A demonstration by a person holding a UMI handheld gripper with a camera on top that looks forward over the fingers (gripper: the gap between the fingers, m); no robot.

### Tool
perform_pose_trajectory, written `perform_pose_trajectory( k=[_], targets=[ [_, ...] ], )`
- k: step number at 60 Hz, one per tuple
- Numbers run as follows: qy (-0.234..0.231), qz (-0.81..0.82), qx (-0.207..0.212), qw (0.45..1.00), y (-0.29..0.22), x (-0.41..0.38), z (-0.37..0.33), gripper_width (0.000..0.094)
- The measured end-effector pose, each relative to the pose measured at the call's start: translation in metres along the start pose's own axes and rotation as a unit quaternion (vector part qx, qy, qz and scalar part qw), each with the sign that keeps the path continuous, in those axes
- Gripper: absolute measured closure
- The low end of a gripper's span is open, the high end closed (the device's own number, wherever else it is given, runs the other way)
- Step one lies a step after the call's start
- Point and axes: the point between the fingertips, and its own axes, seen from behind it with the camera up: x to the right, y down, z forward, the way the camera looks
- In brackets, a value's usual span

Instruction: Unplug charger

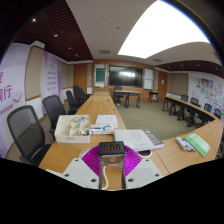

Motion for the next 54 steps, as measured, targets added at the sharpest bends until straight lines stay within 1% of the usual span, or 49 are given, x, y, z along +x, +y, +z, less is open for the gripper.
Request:
perform_pose_trajectory(
  k=[4, 13, 22, 27, 32, 34, 37, 41, 45, 54],
  targets=[
    [0.001, -0.011, -0.019, 1.0, 0.034, 0.019, 0.011, 0.0662],
    [-0.012, -0.024, -0.082, 0.996, 0.113, 0.043, 0.034, 0.0609],
    [-0.024, -0.022, -0.117, 0.993, 0.158, 0.058, 0.038, 0.0575],
    [-0.034, -0.018, -0.122, 0.992, 0.168, 0.061, 0.034, 0.0545],
    [-0.039, -0.023, -0.122, 0.991, 0.17, 0.065, 0.03, 0.0478],
    [-0.041, -0.023, -0.126, 0.991, 0.172, 0.066, 0.026, 0.0422],
    [-0.05, -0.02, -0.132, 0.99, 0.174, 0.064, 0.019, 0.0302],
    [-0.056, -0.016, -0.144, 0.988, 0.177, 0.065, 0.006, 0.0171],
    [-0.055, -0.019, -0.146, 0.988, 0.177, 0.067, -0.007, 0.007],
    [-0.033, -0.037, -0.154, 0.987, 0.17, 0.071, -0.05, 0.008]
  ],
)
